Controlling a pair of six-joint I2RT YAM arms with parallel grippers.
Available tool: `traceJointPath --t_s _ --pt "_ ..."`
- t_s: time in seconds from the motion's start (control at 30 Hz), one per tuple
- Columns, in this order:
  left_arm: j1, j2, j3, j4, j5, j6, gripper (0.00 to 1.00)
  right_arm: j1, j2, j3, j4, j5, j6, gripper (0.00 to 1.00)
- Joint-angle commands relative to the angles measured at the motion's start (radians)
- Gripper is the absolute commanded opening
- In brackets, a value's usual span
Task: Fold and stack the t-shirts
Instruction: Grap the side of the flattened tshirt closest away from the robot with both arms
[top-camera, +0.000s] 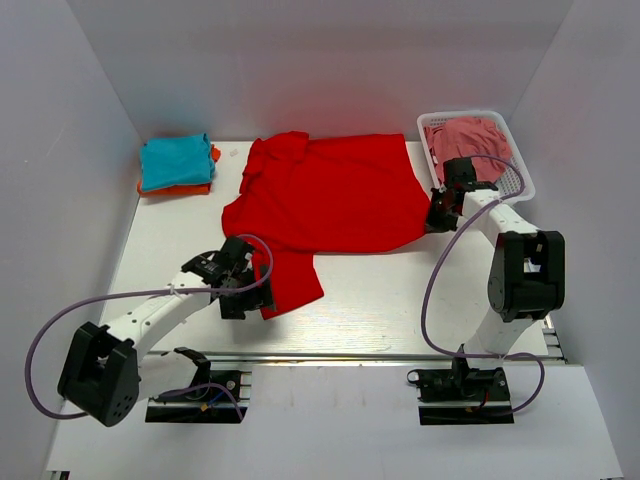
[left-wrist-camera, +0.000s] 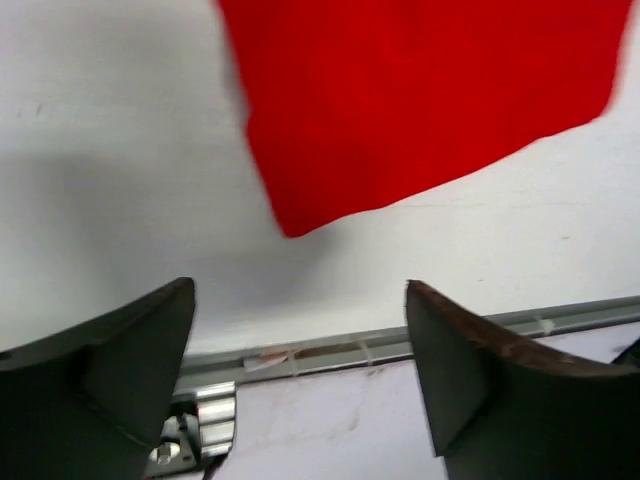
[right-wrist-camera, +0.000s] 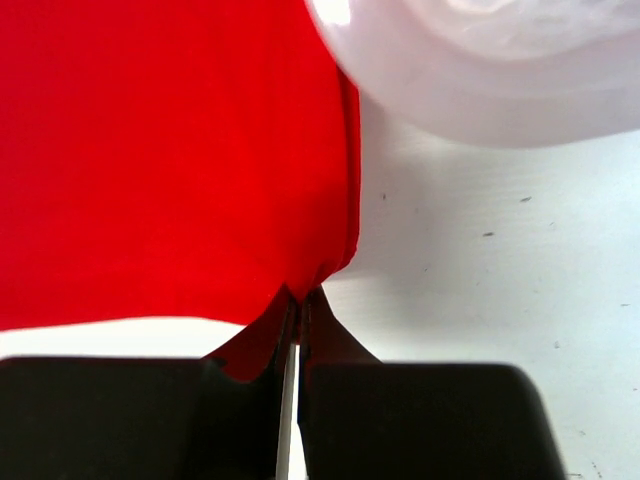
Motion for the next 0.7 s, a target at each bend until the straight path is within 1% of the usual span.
traceJointPath --t_s 0.0,0.13,0.23,0.33,0.47,0.5,0.53,0.57,0.63,0.67 --pt "-0.002 -0.05 0.035 0.118 0.049 0.009 1.0 -0.005 -0.041 -0.016 0.007 -0.047 -0.016 0.0" --pt "-0.002 -0.05 0.017 0.185 0.049 0.03 1.0 -0.003 -0.045 -0.017 0.012 -0.039 -0.02 0.0" --pt "-0.002 -0.001 -0.006 0.231 0.049 0.03 1.0 -0.003 -0.047 -0.02 0.013 -0.038 -0.021 0.0" --pt "-0.002 0.066 -0.006 0.242 0.036 0.03 1.0 -0.003 -0.044 -0.022 0.016 -0.03 -0.021 0.0" --pt "-0.025 0.137 -0.015 0.231 -0.008 0.045 0.81 -0.005 -0.042 -0.023 0.016 -0.022 -0.021 0.0" --pt "-0.025 0.151 -0.015 0.21 -0.02 0.045 0.77 -0.003 -0.038 -0.027 0.013 -0.022 -0.02 0.0" --pt "-0.037 0.165 -0.015 0.21 -0.03 0.045 0.77 -0.005 -0.038 -0.027 0.016 -0.021 -0.02 0.0" --pt "-0.037 0.191 -0.006 0.21 -0.046 0.045 0.75 -0.003 -0.035 -0.028 0.02 -0.019 -0.02 0.0" --pt "-0.071 0.22 0.006 0.198 -0.066 0.055 0.73 -0.005 -0.035 -0.031 0.02 -0.015 -0.02 0.0" --pt "-0.08 0.237 0.006 0.187 -0.1 0.055 0.72 -0.003 -0.033 -0.033 0.02 -0.016 -0.018 0.0"
